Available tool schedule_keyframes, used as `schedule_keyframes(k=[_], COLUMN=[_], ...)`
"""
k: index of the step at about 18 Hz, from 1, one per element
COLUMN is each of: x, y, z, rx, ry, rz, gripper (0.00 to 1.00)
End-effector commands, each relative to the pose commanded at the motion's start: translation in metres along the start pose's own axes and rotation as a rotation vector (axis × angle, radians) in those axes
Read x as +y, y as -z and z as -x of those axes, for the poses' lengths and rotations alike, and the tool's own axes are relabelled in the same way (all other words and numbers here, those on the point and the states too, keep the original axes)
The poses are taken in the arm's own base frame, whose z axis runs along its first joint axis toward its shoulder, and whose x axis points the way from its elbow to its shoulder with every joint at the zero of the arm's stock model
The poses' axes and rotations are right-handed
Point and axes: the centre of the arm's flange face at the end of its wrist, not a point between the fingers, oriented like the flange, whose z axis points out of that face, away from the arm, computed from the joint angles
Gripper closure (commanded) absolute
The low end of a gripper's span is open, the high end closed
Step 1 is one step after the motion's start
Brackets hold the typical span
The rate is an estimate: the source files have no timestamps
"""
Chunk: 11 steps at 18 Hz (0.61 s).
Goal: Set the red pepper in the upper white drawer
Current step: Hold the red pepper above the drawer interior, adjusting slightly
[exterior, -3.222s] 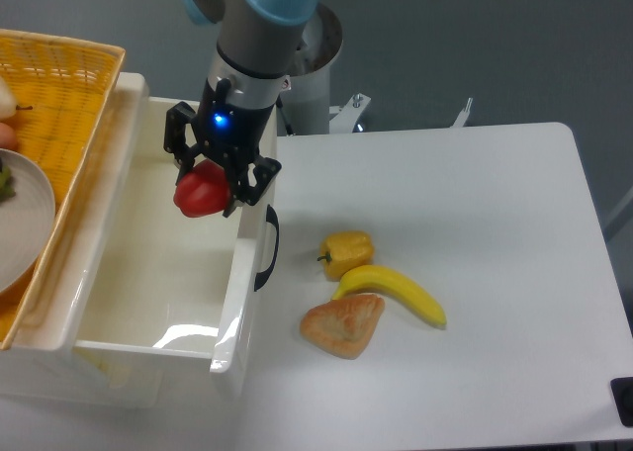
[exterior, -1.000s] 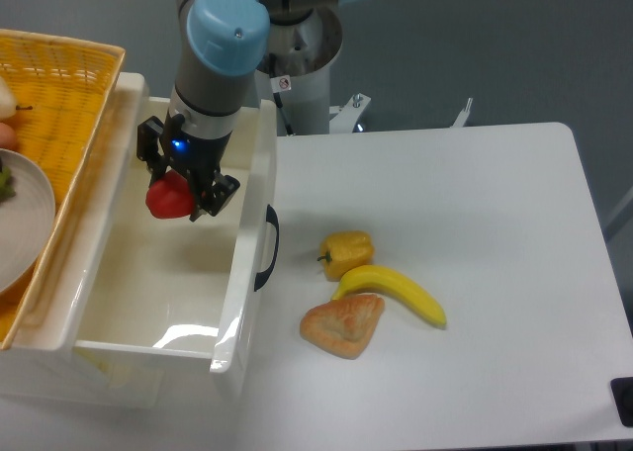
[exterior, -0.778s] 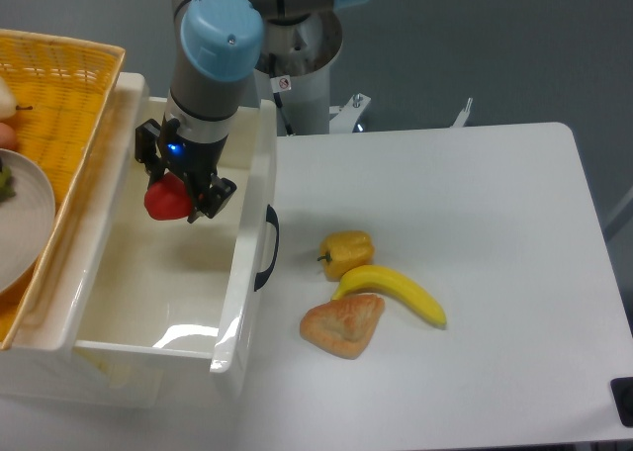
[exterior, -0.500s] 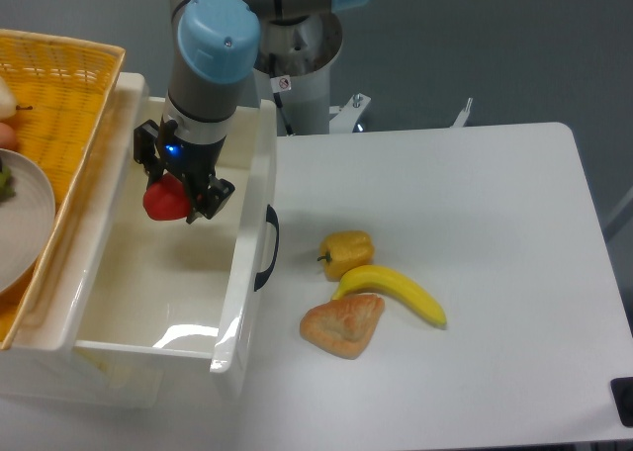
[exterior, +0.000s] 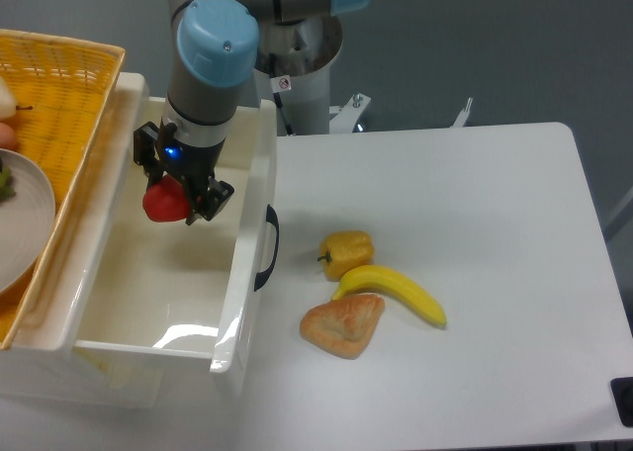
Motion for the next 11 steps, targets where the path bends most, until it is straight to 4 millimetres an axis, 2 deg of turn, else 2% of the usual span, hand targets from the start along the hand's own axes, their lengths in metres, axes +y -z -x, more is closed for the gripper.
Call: schedule_keyframes(k=[11], x=[-0.0028], y=[-0.0043], z=[-0.0036], rx=[0.005], ry=[-0.009], rz=[0.005], gripper=[0.47])
